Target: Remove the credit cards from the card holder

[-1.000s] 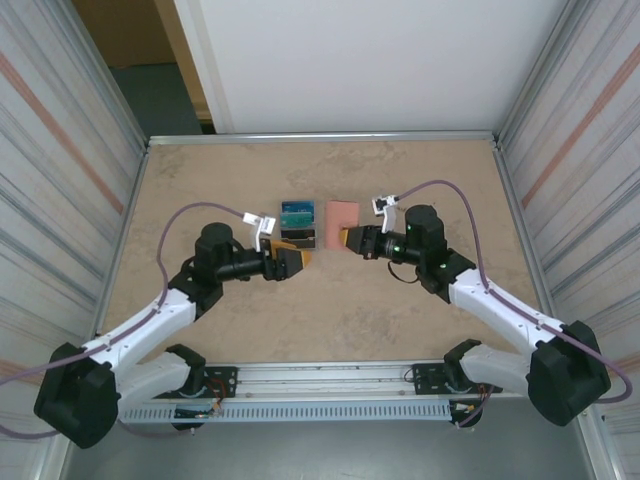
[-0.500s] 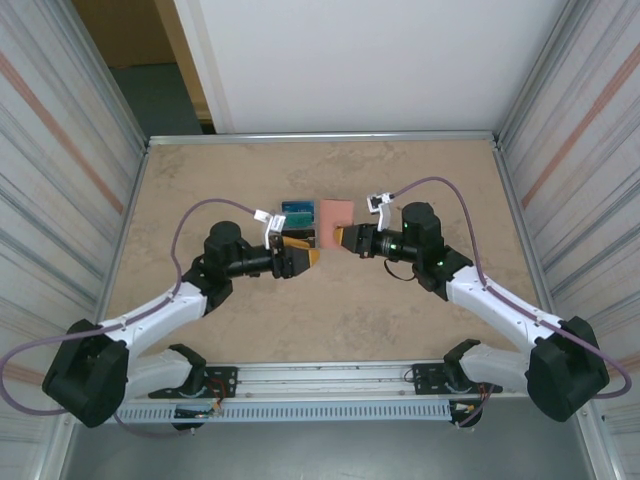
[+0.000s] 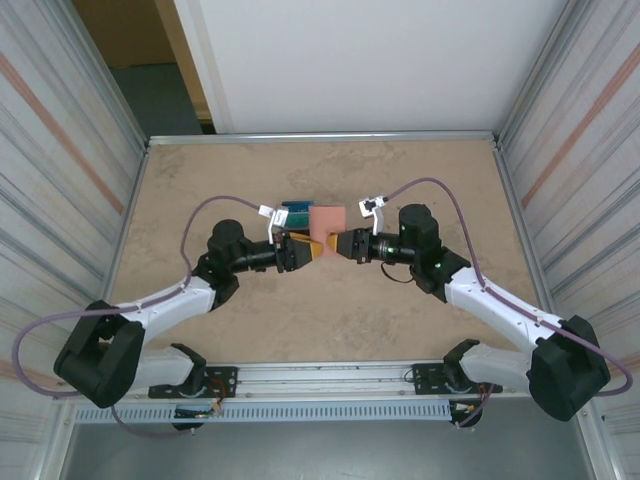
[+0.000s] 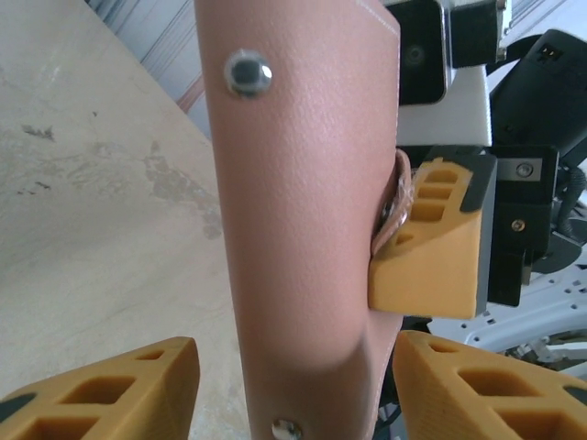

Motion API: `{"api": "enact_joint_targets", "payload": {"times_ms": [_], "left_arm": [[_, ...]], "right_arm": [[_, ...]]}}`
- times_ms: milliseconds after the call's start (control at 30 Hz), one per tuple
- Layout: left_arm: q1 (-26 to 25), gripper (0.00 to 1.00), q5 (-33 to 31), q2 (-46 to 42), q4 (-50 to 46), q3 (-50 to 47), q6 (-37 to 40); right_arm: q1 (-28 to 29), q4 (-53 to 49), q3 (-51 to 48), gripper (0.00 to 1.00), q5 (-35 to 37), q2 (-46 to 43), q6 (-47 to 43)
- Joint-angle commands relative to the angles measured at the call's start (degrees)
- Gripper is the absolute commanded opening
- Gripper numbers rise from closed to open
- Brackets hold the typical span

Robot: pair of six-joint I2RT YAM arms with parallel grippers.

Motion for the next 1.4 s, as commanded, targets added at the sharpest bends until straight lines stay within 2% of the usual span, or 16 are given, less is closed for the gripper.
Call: {"api": "enact_joint_targets", "payload": {"times_ms": [0, 167, 300, 400, 467, 533, 600, 700, 800, 867, 967, 1100, 1367], "left_arm": [[0.2, 0.54, 2.9, 0.6, 5.7, 1.3, -1.9], [0.3, 0.36, 4.0, 0.9, 7.0, 1.4, -2.5], [0.3, 0.20, 4.1, 0.2, 6.2, 1.3, -2.0], [0.2, 0.12, 3.4, -1.3, 3.4, 1.5, -0.3], [0.2, 0.08, 2.7, -2.7, 0.6, 1.6, 1.3], [0.3, 0.05, 1.8, -4.1, -2.3, 1.7, 3.1], [0.2, 0.04, 0.7, -5.5, -5.5, 2.2, 5.1], [0.3, 0.01, -0.9, -7.3, -9.2, 2.7, 7.4], [0.2, 0.01, -2.3, -8.2, -12.2, 3.3, 9.3], [0.1, 0.01, -3.3, -8.5, -13.9, 3.6, 10.4], [-0.2, 0.01, -4.8, -8.6, -15.7, 4.1, 11.6], [-0.3, 0.01, -5.5, -8.5, -16.6, 4.6, 12.1], [-0.4, 0.00, -5.6, -8.3, -16.9, 4.9, 12.1]], "right_arm": [[1.1, 3.2, 2.2, 0.00, -2.4, -1.4, -0.3], [2.1, 3.3, 2.6, 0.01, -2.6, -1.2, -1.1], [2.1, 1.2, 3.1, 0.10, -1.2, -1.5, -2.1], [2.1, -2.3, 3.8, 0.25, 0.7, -2.4, -3.7], [2.0, -5.2, 4.2, 0.41, 2.9, -3.6, -4.9], [2.0, -7.6, 4.5, 0.48, 5.0, -5.2, -5.9], [2.3, -10.0, 4.5, 0.59, 7.8, -6.8, -6.4], [3.0, -13.3, 4.6, 0.67, 13.1, -9.6, -6.0], [5.0, -16.7, 4.9, 0.67, 20.6, -11.7, -4.8], [7.3, -20.2, 6.4, 0.64, 27.2, -12.0, -3.7], [11.9, -27.8, 10.6, 0.54, 36.8, -10.8, -1.7], [18.8, -35.8, 16.7, 0.52, 48.3, -7.2, -1.4], [21.7, -37.9, 22.4, 0.44, 50.5, 0.4, -2.0]]}}
